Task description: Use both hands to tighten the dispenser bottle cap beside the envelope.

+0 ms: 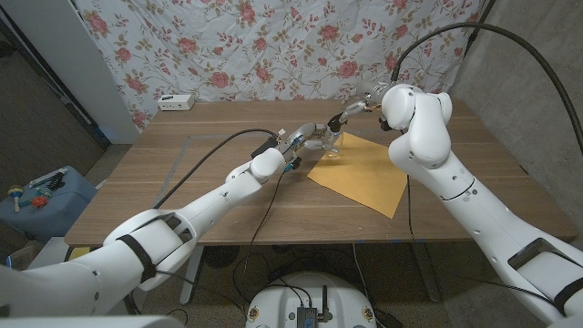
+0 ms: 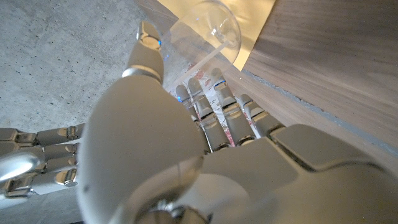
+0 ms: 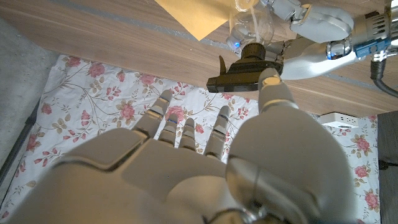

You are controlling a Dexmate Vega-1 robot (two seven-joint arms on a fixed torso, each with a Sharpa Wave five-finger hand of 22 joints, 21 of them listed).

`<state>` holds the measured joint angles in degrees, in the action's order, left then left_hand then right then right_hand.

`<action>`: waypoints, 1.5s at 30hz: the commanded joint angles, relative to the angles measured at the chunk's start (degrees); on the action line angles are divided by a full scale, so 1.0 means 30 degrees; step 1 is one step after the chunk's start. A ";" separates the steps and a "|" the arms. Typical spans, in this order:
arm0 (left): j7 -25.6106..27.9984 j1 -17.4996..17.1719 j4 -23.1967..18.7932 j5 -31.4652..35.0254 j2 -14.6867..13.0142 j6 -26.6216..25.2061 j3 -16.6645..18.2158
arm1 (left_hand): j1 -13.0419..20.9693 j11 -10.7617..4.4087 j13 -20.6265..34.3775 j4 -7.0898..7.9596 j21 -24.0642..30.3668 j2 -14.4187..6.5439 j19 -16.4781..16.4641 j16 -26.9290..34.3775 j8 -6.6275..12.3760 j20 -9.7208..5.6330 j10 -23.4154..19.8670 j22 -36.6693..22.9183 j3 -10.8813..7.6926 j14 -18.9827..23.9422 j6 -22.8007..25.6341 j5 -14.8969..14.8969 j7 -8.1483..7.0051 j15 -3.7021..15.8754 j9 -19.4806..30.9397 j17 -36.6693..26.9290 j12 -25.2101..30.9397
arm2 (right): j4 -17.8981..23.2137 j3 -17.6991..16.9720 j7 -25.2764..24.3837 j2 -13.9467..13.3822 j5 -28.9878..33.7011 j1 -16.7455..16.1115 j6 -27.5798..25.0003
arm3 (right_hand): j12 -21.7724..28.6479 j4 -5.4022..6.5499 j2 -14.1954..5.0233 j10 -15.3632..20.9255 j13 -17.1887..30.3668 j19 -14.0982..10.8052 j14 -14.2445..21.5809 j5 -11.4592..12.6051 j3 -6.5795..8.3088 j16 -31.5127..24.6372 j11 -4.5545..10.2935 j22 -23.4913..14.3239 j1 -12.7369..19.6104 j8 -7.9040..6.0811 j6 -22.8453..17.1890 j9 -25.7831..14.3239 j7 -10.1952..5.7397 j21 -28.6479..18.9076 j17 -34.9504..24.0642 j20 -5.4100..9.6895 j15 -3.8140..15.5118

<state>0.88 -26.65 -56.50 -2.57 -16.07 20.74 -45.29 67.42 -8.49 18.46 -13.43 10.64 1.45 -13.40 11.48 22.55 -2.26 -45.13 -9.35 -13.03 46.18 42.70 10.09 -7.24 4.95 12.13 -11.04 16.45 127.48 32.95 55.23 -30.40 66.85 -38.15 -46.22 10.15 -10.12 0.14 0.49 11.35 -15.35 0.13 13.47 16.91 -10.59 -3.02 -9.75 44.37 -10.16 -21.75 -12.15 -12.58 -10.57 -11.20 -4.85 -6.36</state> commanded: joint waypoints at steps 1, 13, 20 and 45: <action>-0.0152 0.0170 0.0195 0.0006 0.0073 0.0263 -0.0061 | -0.1847 -0.0332 0.4323 0.1577 -0.0055 -0.2323 -0.0177 0.0111 0.0126 -0.1577 -0.1388 -0.0026 -0.1731 0.0273 0.2772 0.0127 0.0662 0.1759 0.0071 -0.0044 0.0107 | -0.0443 0.1750 0.0095 -0.1638 -0.1346 0.1655 -0.0780 | 0.0035 0.0045 0.0217 -0.0741 0.0071 0.0352 -0.0384 -0.0293 0.0269 -0.0074 -0.0033 -0.0037 0.0514 0.0011 0.0975 -0.0022 0.0038 -0.0016 -0.0093 -0.0094 -0.0161; -0.0084 -0.0141 -0.0405 -0.0010 -0.0131 -0.0018 -0.0009 | -0.1850 -0.0368 0.4315 0.1571 -0.0058 -0.2324 -0.0168 0.0115 0.0121 -0.1574 -0.1426 -0.0027 -0.1741 0.0290 0.2787 0.0129 0.0659 0.1723 0.0071 -0.0046 0.0097 | -0.0869 0.3119 -0.0408 -0.2017 -0.0993 0.2359 -0.1749 | 0.0123 0.0391 0.0713 -0.1340 0.0090 0.0635 -0.0738 -0.0521 0.0099 -0.0145 -0.0175 -0.0036 0.0148 -0.0323 0.1461 -0.0131 0.0315 -0.0031 -0.0177 -0.0184 -0.0288; 0.0014 -0.0413 -0.0941 0.0019 -0.0318 -0.0264 0.0038 | -0.1860 -0.0304 0.4326 0.1583 -0.0056 -0.2349 -0.0168 0.0119 0.0113 -0.1574 -0.1379 -0.0027 -0.1741 0.0264 0.2782 0.0131 0.0650 0.1724 0.0071 -0.0066 0.0074 | -0.1000 0.3555 -0.0729 -0.2053 -0.0747 0.2552 -0.2040 | 0.0177 0.0617 0.0798 -0.1429 0.0096 0.0690 -0.0825 -0.0614 -0.0053 -0.0191 -0.0237 -0.0040 -0.0284 -0.0589 0.1133 -0.0225 0.0382 -0.0052 -0.0219 -0.0224 -0.0359; 0.0149 -0.0757 -0.1691 0.0109 -0.0574 -0.0664 0.0129 | -0.1850 -0.0313 0.4330 0.1565 -0.0057 -0.2336 -0.0159 0.0106 0.0092 -0.1545 -0.1407 -0.0027 -0.1756 0.0248 0.2777 0.0131 0.0657 0.1768 0.0074 -0.0061 0.0054 | -0.1150 0.3772 -0.0986 -0.1763 0.0389 0.2253 -0.2653 | 0.0528 0.0853 0.0949 -0.0747 0.0096 0.0562 -0.0661 -0.0704 -0.0210 -0.0419 -0.0389 -0.0035 -0.1062 -0.2307 -0.2356 -0.0580 0.0853 -0.0160 -0.0311 -0.0291 -0.0413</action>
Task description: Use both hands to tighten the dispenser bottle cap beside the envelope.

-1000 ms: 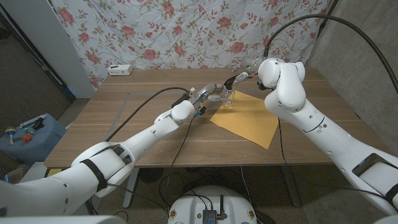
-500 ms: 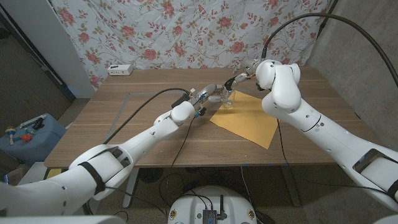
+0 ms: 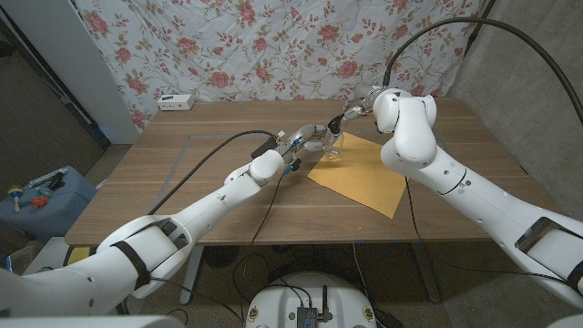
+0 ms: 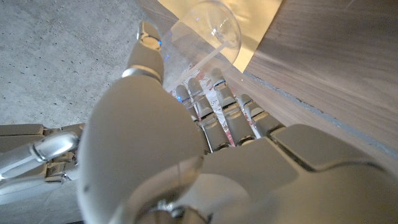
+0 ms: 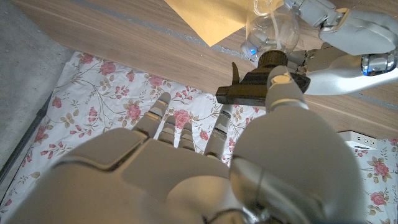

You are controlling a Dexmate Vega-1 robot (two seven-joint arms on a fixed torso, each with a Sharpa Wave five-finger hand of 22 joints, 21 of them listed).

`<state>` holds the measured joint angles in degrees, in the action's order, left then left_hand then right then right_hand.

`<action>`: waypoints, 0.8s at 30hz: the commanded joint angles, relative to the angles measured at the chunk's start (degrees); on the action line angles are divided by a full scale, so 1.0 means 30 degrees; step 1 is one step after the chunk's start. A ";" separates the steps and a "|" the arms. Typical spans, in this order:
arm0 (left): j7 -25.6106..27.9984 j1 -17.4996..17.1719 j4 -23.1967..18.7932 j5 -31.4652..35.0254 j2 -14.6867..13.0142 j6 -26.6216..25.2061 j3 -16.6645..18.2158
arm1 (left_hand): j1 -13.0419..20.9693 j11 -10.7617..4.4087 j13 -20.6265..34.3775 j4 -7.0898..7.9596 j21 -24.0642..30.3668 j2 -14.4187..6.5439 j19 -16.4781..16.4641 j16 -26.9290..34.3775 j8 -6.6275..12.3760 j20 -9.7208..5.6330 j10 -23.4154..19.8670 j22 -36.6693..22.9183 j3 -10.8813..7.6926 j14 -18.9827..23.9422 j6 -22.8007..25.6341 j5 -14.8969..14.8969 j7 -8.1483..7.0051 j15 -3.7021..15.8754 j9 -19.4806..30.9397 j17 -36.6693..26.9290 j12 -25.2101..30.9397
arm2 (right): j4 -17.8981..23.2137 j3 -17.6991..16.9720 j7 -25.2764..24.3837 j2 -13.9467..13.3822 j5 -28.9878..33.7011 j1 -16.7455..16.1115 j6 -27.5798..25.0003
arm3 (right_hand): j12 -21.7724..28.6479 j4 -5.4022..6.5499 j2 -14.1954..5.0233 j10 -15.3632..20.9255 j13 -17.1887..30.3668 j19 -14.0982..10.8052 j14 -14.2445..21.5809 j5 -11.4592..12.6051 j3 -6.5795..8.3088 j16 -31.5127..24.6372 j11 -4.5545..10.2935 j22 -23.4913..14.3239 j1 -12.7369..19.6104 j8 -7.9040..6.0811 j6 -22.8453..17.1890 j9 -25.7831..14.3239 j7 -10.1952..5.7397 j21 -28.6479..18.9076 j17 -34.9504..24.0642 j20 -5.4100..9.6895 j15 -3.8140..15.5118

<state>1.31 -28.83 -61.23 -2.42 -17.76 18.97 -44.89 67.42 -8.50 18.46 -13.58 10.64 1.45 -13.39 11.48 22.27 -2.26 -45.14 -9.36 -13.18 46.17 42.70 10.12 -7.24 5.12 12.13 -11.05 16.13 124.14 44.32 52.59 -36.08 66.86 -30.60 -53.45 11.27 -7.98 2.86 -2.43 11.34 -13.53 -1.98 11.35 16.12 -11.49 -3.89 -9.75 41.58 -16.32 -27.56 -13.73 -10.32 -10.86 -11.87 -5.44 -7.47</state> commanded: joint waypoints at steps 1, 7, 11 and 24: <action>0.0021 -0.0038 -0.0139 0.0074 -0.0012 -0.0099 -0.0008 | -0.1853 -0.0323 0.4331 0.1616 -0.0057 -0.2331 -0.0160 0.0107 0.0188 -0.1550 -0.1409 -0.0027 -0.1702 0.0250 0.2789 0.0119 0.0650 0.1707 0.0074 -0.0058 0.0160 | -0.0025 -0.0050 -0.0124 0.0142 0.0359 -0.0301 -0.0237 | 0.0161 0.0151 0.0047 0.0248 0.0100 -0.0056 0.0062 0.0002 0.0045 -0.0133 -0.0096 -0.0035 -0.0165 -0.0306 -0.0536 -0.0056 0.0124 -0.0065 -0.0091 -0.0105 -0.0052; 0.0042 -0.0107 -0.0289 0.0076 -0.0025 -0.0191 -0.0009 | -0.1849 -0.0334 0.4334 0.1617 -0.0058 -0.2343 -0.0154 0.0125 0.0169 -0.1533 -0.1400 -0.0027 -0.1696 0.0249 0.2752 0.0118 0.0640 0.1688 0.0075 -0.0080 0.0150 | -0.0017 -0.0091 -0.0001 0.0200 0.0352 -0.0352 -0.0241 | 0.0223 0.0187 0.0055 0.0468 0.0097 -0.0082 0.0125 0.0004 0.0022 -0.0166 -0.0171 -0.0034 -0.0302 -0.0508 -0.0995 -0.0070 0.0442 -0.0071 -0.0099 -0.0168 -0.0073; 0.0084 -0.0174 -0.0399 0.0079 -0.0046 -0.0235 0.0000 | -0.1863 -0.0342 0.4344 0.1625 -0.0059 -0.2344 -0.0150 0.0114 0.0170 -0.1534 -0.1429 -0.0027 -0.1702 0.0251 0.2764 0.0120 0.0649 0.1683 0.0076 -0.0067 0.0161 | -0.0073 -0.0058 0.0094 0.0259 0.0428 -0.0337 -0.0286 | 0.0246 0.0207 0.0055 0.0575 0.0094 -0.0078 0.0128 0.0004 0.0009 -0.0170 -0.0226 -0.0034 -0.0380 -0.0634 -0.1290 -0.0076 0.0518 -0.0067 -0.0101 -0.0204 -0.0060; 0.0184 -0.0373 -0.0832 0.0110 -0.0216 -0.0432 0.0061 | -0.1843 -0.0309 0.4362 0.1609 -0.0056 -0.2333 -0.0155 0.0128 0.0159 -0.1527 -0.1398 -0.0027 -0.1700 0.0263 0.2765 0.0120 0.0626 0.1676 0.0078 -0.0077 0.0141 | -0.0152 -0.0025 -0.0249 0.0584 0.0755 -0.0467 -0.0473 | 0.0431 0.0302 0.0098 0.1321 0.0078 -0.0149 0.0400 0.0005 -0.0087 -0.0267 -0.0462 -0.0032 -0.0780 -0.1180 -0.2656 -0.0072 0.0993 -0.0082 -0.0091 -0.0225 -0.0093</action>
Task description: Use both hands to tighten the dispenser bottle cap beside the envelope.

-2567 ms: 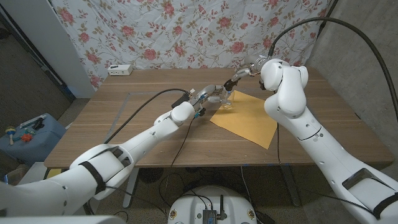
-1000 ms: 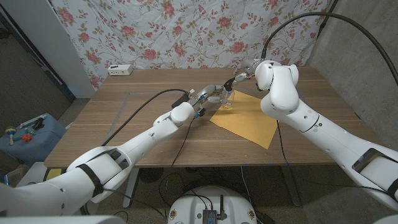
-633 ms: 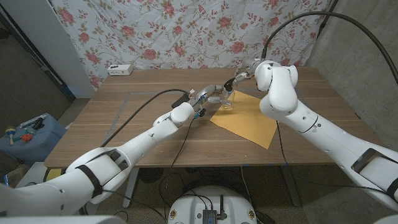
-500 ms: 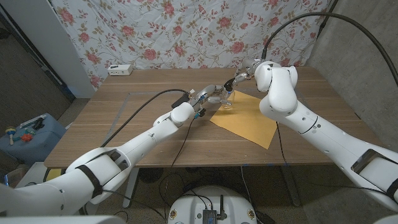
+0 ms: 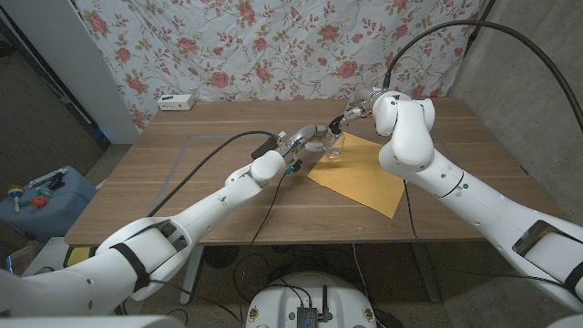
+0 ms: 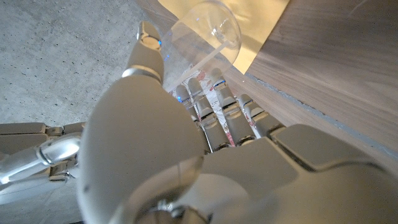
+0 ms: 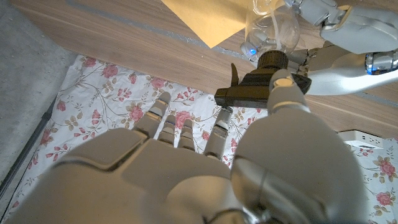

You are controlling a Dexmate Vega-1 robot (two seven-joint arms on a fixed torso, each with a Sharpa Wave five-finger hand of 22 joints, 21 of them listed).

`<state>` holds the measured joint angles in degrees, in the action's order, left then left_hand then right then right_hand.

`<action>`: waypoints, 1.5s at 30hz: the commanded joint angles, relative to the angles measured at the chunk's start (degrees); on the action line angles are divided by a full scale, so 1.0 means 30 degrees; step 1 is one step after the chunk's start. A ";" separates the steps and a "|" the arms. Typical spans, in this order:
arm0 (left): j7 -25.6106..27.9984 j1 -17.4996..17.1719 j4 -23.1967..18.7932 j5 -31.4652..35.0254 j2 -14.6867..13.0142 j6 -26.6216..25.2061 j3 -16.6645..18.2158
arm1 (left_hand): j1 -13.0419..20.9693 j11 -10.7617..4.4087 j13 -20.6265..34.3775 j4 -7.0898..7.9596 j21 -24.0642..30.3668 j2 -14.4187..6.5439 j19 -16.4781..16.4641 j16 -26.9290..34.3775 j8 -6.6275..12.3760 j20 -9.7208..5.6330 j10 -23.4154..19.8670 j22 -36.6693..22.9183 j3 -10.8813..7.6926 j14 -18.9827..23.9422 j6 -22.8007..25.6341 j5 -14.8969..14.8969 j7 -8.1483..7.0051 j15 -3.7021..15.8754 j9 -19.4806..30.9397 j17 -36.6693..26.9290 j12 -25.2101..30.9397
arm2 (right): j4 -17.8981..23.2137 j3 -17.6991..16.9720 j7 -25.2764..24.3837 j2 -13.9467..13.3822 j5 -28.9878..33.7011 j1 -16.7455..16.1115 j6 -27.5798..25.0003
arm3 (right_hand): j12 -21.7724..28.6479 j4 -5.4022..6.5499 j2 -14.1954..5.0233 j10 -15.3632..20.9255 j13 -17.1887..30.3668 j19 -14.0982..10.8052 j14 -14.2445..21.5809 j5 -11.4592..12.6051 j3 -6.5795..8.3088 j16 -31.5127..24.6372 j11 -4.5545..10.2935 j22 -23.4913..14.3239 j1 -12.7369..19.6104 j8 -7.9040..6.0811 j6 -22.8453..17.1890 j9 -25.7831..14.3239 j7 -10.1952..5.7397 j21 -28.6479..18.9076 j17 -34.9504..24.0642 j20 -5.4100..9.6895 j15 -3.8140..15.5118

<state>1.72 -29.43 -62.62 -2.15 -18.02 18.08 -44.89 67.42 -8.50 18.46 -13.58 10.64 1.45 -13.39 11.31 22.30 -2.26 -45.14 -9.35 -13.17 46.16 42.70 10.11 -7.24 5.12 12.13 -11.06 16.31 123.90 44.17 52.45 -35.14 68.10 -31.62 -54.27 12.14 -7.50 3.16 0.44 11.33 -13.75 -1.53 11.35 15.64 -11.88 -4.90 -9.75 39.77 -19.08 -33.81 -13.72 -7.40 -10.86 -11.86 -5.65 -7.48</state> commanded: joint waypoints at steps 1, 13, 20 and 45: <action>0.0042 -0.0171 -0.0391 0.0036 -0.0145 -0.0143 0.0052 | -0.1831 -0.0289 0.4363 0.1599 -0.0056 -0.2330 -0.0155 0.0185 0.0160 -0.1537 -0.1414 -0.0027 -0.1706 0.0266 0.2788 0.0126 0.0623 0.1682 0.0077 -0.0070 0.0087 | -0.0085 0.0054 -0.0196 0.0318 0.0447 -0.0135 -0.0266 | 0.0173 0.0155 -0.0008 0.0529 0.0074 -0.0104 0.0317 0.0010 0.0062 -0.0149 -0.0145 -0.0031 -0.0250 -0.0385 -0.0938 -0.0061 -0.0210 -0.0089 -0.0085 -0.0152 -0.0073; 0.0045 -0.0255 -0.0598 0.0063 -0.0245 -0.0086 0.0094 | -0.1859 -0.0346 0.4372 0.1615 -0.0058 -0.2326 -0.0146 0.0183 0.0133 -0.1512 -0.1445 -0.0028 -0.1701 0.0275 0.2742 0.0121 0.0638 0.1674 0.0078 -0.0065 0.0090 | -0.0160 0.0204 0.0173 0.0771 0.1789 -0.0344 -0.0434 | 0.0472 0.0080 0.0027 0.2106 0.0016 -0.0593 0.1026 0.0049 0.0092 -0.0291 -0.0315 -0.0023 -0.0512 -0.0981 -0.3054 0.0156 0.0366 -0.0179 0.0001 0.0015 0.0106; 0.0094 -0.0479 -0.1040 0.0090 -0.0426 -0.0219 0.0148 | -0.1854 -0.0400 0.4384 0.1613 -0.0053 -0.2328 -0.0156 0.0182 0.0132 -0.1494 -0.1393 -0.0029 -0.1703 0.0267 0.2753 0.0122 0.0611 0.1660 0.0079 -0.0070 0.0067 | -0.0287 0.0088 0.0563 0.1292 0.3038 -0.0660 -0.0289 | 0.0598 0.0028 0.0025 0.2993 -0.0016 -0.0822 0.1586 0.0063 0.0148 -0.0392 -0.0306 -0.0021 -0.0598 -0.1154 -0.3982 0.0312 0.0374 -0.0184 0.0046 0.0056 0.0241; 0.0329 -0.1123 -0.1976 0.0080 -0.0815 -0.0559 0.0373 | -0.1840 -0.0360 0.4374 0.1598 -0.0051 -0.2315 -0.0158 0.0198 0.0125 -0.1471 -0.1440 -0.0030 -0.1698 0.0292 0.2780 0.0121 0.0637 0.1668 0.0083 -0.0080 0.0053 | -0.1505 -0.1596 0.3059 0.4846 0.9179 -0.2334 0.2379 | 0.0824 0.0386 -0.0041 0.5639 -0.0079 -0.1665 0.3651 0.0011 -0.0031 -0.0771 0.0017 -0.0027 -0.1870 -0.1968 -0.7850 0.0708 0.0839 -0.0238 0.0076 0.0200 0.0718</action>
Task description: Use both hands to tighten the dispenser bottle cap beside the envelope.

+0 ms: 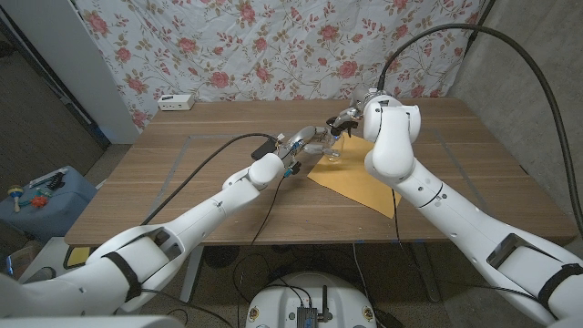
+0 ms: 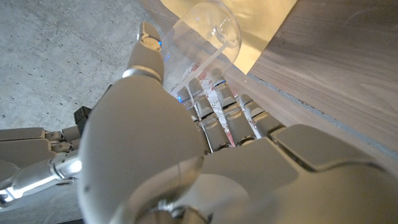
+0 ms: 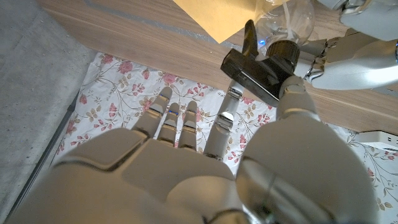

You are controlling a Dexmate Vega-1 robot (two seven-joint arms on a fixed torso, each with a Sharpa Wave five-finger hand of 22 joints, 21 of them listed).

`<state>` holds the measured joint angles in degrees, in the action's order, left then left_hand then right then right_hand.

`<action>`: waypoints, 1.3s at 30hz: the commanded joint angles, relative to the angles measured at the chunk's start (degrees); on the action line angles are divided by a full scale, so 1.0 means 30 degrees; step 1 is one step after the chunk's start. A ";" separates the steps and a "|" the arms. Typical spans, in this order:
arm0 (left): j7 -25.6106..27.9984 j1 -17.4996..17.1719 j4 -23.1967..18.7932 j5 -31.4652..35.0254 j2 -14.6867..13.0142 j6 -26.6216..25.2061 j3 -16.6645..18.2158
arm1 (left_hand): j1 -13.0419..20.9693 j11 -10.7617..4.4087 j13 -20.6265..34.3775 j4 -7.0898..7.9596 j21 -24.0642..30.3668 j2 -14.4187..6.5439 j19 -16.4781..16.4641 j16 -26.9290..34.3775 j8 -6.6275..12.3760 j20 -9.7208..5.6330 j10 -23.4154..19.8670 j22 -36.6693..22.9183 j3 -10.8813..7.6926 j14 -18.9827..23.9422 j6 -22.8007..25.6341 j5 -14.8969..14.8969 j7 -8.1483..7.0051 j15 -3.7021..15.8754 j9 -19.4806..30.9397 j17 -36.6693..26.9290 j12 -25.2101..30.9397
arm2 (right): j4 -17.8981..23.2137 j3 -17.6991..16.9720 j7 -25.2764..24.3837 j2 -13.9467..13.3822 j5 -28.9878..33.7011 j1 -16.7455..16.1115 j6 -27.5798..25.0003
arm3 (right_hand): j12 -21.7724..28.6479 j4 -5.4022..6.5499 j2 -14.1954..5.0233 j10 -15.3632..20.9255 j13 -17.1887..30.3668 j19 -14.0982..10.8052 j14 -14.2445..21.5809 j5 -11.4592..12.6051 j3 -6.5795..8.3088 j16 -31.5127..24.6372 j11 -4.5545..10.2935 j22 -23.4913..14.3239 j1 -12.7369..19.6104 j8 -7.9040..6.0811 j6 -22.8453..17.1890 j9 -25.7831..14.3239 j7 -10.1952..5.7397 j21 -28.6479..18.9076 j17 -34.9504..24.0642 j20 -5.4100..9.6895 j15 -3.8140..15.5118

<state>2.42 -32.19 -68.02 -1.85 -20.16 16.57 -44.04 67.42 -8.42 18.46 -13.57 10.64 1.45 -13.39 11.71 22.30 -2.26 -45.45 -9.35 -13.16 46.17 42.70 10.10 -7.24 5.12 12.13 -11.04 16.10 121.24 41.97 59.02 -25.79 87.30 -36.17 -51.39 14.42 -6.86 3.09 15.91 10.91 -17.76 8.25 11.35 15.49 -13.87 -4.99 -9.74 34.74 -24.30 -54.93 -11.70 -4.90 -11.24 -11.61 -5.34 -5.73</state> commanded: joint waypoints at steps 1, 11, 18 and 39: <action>0.0110 -0.0195 -0.0131 -0.0017 -0.0091 -0.0022 0.0097 | -0.1838 -0.0382 0.4376 0.1593 -0.0052 -0.2317 -0.0157 0.0060 0.0121 -0.1483 -0.1355 -0.0030 -0.1707 0.0293 0.2776 0.0125 0.0640 0.1661 0.0082 -0.0081 0.0132 | -0.0657 -0.0954 0.0787 0.1898 0.2915 -0.0901 0.1573 | 0.0088 0.0189 -0.0028 0.0651 0.0058 -0.0410 0.0473 0.0008 0.0007 -0.0120 0.0120 -0.0028 -0.0258 -0.0256 -0.0963 0.0049 0.0038 -0.0128 -0.0008 0.0071 0.0171; 0.0054 -0.0103 0.0120 -0.0047 -0.0027 0.0097 0.0102 | -0.1862 -0.0405 0.4383 0.1618 -0.0052 -0.2344 -0.0154 0.0059 0.0128 -0.1472 -0.1339 -0.0030 -0.1703 0.0266 0.2811 0.0125 0.0651 0.1645 0.0084 -0.0097 0.0117 | -0.1051 -0.1775 0.0505 0.3098 0.3710 -0.1448 0.2766 | 0.0124 0.0135 -0.0176 0.1646 0.0044 -0.0825 0.1199 -0.0017 0.0035 -0.0194 0.0368 -0.0026 -0.0436 -0.0711 -0.2921 0.0162 -0.0142 -0.0143 0.0044 0.0230 0.0465; 0.0031 -0.0028 0.0281 -0.0056 0.0004 0.0166 0.0106 | -0.1867 -0.0344 0.4372 0.1620 -0.0049 -0.2349 -0.0162 0.0057 0.0128 -0.1448 -0.1343 -0.0030 -0.1708 0.0273 0.2823 0.0129 0.0652 0.1635 0.0084 -0.0091 0.0104 | -0.1366 -0.2105 -0.0158 0.3664 0.3803 -0.1704 0.3085 | 0.0157 0.0061 -0.0312 0.2380 0.0037 -0.1246 0.1683 -0.0056 0.0077 -0.0246 0.0506 -0.0028 -0.0474 -0.0976 -0.4208 0.0240 -0.0145 -0.0198 0.0071 0.0373 0.0678; 0.0027 0.0194 0.0787 -0.0089 0.0210 0.0430 0.0073 | -0.1825 -0.0365 0.4413 0.1583 -0.0047 -0.2324 -0.0168 0.0017 0.0136 -0.1434 -0.1385 -0.0030 -0.1746 0.0273 0.2886 0.0142 0.0689 0.1615 0.0087 -0.0046 0.0120 | -0.2385 -0.1972 -0.2966 0.4365 0.2949 -0.1909 0.2368 | 0.0169 -0.0398 -0.1218 0.4598 -0.0005 -0.2631 0.3663 -0.0170 0.0709 -0.0578 0.0873 -0.0044 0.0155 -0.1783 -0.8149 0.0430 -0.0160 -0.0325 0.0094 0.0928 0.1812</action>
<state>2.56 -31.96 -66.46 -2.03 -19.92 17.07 -43.72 67.42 -8.48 18.46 -13.57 10.64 1.45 -13.39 11.57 22.28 -2.26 -45.51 -9.35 -13.17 46.17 42.70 10.22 -7.24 5.13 12.13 -11.06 16.08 116.32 35.86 54.83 -14.64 97.32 -41.03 -42.70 14.64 -7.86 0.01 28.49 10.93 -24.73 18.09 11.01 16.95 -15.20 -2.47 -9.74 34.93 -29.06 -77.67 -10.38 -5.36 -11.69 -11.18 -2.70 -0.77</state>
